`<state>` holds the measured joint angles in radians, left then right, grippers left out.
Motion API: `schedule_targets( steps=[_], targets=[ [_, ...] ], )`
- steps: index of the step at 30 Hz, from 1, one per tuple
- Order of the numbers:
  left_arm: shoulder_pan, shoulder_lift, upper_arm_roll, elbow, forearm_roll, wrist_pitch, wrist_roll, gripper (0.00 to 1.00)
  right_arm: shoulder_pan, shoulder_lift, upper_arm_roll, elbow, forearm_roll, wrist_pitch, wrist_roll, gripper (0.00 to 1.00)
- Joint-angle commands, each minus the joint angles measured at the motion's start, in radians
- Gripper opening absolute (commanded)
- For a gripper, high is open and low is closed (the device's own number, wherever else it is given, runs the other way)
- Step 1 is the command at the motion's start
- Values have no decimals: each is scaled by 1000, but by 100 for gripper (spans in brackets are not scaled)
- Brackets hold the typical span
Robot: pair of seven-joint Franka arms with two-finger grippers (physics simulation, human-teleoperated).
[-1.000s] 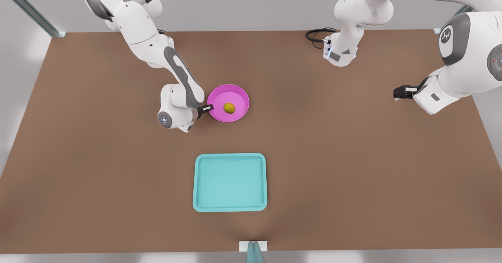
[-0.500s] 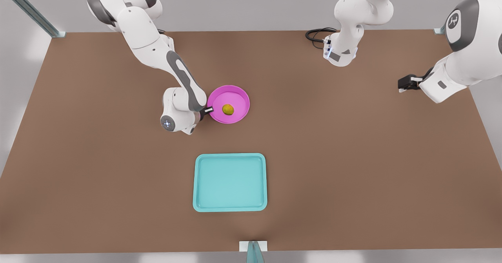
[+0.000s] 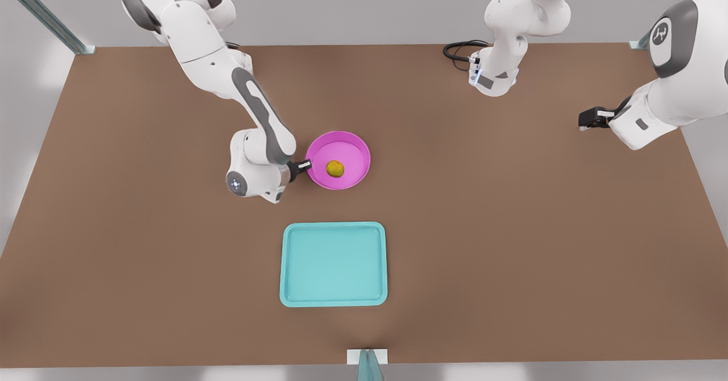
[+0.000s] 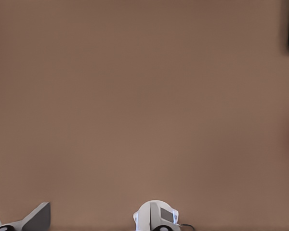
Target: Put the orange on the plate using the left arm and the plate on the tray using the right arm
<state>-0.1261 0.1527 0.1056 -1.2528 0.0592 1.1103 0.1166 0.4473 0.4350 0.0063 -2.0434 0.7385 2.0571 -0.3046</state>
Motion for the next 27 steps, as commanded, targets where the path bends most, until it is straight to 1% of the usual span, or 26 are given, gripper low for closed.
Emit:
schedule_targets(
  steps=[1,5,9,13,15,16,18,19,20,26,27],
  targets=[
    [2,1,2,1,4,2,11,100,-10,1,-12,42,1,-17,7,21],
    [-1,-9,14,1,-1,-3,3,100,-22,37,-78,196,41,-14,9,21],
    [-1,-30,11,0,2,-26,-2,100,-45,200,-103,422,104,8,16,21],
    [-1,-36,5,21,-2,-18,0,100,-58,341,-101,606,153,107,94,21],
    [0,-27,14,33,-42,6,-2,100,-58,363,-101,644,162,143,125,21],
    [0,-18,16,32,-35,52,-3,100,-58,384,-101,680,163,159,170,21],
    [2,-15,72,33,-56,51,-2,100,-58,409,-100,704,162,207,170,21],
    [2,-15,106,32,-58,51,0,100,-59,415,-101,706,162,209,170,21],
    [0,14,108,26,-58,51,-2,100,-65,416,-101,706,162,225,170,21],
    [2,44,112,22,-78,52,2,100,-73,424,-101,703,157,242,165,21],
    [3,50,152,26,-85,52,12,100,-73,424,-101,703,159,242,166,21]
  ],
)
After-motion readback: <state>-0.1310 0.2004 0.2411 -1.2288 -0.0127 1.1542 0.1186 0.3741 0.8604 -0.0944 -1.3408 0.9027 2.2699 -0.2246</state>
